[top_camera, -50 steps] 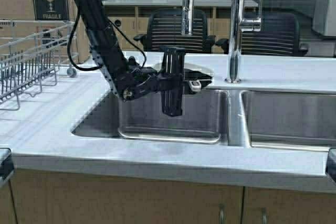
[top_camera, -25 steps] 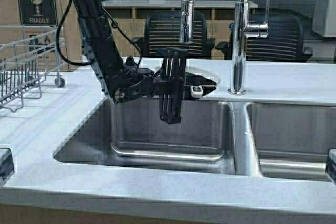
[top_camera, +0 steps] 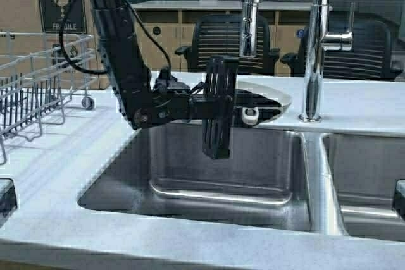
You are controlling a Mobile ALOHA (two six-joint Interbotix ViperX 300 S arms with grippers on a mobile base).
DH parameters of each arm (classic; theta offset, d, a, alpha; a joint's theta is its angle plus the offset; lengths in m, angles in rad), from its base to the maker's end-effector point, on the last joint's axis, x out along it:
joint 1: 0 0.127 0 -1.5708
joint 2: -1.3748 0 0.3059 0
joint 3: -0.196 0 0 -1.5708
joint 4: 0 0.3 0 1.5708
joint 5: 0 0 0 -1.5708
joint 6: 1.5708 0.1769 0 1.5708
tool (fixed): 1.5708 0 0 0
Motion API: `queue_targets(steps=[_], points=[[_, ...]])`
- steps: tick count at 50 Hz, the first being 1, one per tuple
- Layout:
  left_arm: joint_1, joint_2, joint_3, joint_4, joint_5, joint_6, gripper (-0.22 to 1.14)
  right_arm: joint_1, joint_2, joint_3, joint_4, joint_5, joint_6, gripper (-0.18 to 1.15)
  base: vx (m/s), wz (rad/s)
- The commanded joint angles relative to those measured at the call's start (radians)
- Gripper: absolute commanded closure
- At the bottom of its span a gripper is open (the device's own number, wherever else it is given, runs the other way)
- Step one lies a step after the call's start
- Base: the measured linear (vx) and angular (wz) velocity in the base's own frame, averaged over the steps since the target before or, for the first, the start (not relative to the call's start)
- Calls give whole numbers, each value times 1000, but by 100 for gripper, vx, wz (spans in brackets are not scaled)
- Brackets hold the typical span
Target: Wash the pan
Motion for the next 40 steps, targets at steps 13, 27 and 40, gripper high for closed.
queue_targets(steps=[13, 27, 40], points=[[-9, -38, 37, -29, -92, 17, 89, 2, 480, -362, -5, -11, 2, 5, 0, 1], [-9, -35, 80, -48, -123, 17, 89, -12, 799, -710, -8, 51, 2, -6, 0, -1], [-9, -31, 77, -54, -126, 17, 89, -57, 945, -865, -6, 100, 0, -6, 0, 0]])
